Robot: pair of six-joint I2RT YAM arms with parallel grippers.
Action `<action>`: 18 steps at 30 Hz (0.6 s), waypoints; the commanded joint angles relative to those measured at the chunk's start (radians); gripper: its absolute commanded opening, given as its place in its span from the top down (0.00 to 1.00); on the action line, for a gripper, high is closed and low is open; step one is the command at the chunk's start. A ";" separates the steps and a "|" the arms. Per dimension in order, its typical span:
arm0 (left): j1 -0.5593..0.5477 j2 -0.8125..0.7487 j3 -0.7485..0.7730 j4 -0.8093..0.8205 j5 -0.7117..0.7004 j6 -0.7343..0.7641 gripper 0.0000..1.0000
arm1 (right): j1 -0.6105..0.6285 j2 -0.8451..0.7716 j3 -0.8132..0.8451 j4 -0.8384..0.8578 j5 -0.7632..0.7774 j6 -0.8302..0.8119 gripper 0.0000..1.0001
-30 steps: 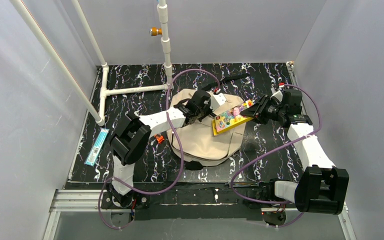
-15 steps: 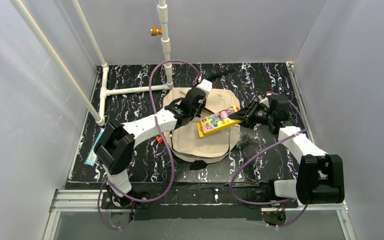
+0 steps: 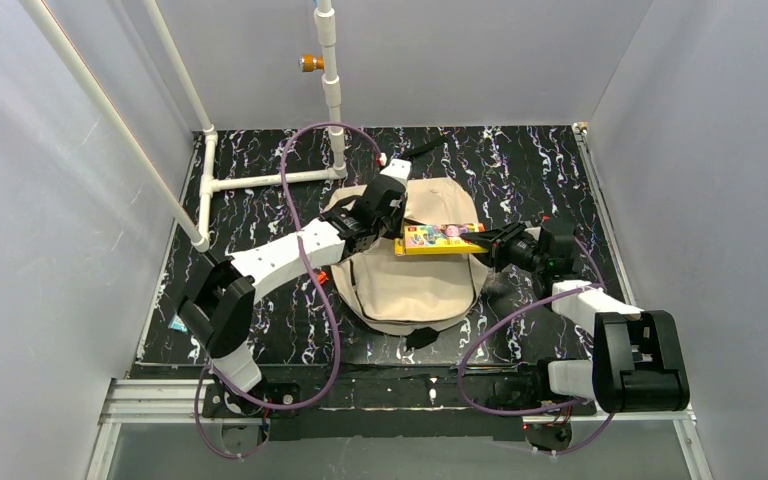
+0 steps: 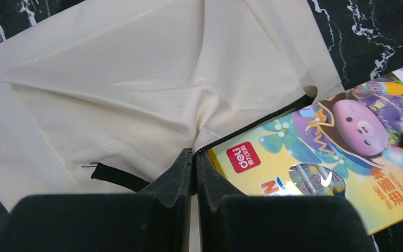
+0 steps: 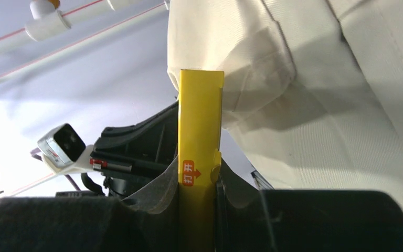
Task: Pack the student bag
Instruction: Place the stationery in the student bag.
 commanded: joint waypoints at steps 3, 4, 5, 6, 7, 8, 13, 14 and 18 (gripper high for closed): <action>-0.007 -0.141 -0.030 0.039 0.140 -0.124 1.00 | -0.004 -0.022 -0.072 0.185 0.160 0.116 0.96; -0.007 -0.148 -0.031 0.031 0.153 -0.128 1.00 | -0.004 -0.017 -0.092 0.208 0.184 0.129 0.96; -0.007 -0.152 -0.035 0.025 0.169 -0.130 1.00 | -0.001 -0.003 -0.105 0.253 0.197 0.139 0.96; -0.007 -0.157 -0.038 0.017 0.197 -0.130 1.00 | 0.007 0.011 -0.110 0.281 0.210 0.146 0.96; -0.007 -0.161 -0.041 0.008 0.204 -0.128 1.00 | 0.000 0.011 -0.130 0.349 0.220 0.180 0.95; -0.006 -0.162 -0.040 -0.008 0.193 -0.123 1.00 | -0.009 0.015 -0.138 0.397 0.205 0.210 0.95; 0.018 -0.124 0.028 -0.088 0.159 -0.095 1.00 | -0.004 -0.072 -0.043 0.166 0.163 0.084 0.95; 0.020 -0.125 0.026 -0.080 0.176 -0.101 1.00 | -0.003 -0.059 -0.049 0.180 0.163 0.096 0.95; 0.026 -0.118 0.043 -0.097 0.199 -0.112 1.00 | 0.001 -0.020 -0.025 0.201 0.155 0.105 0.95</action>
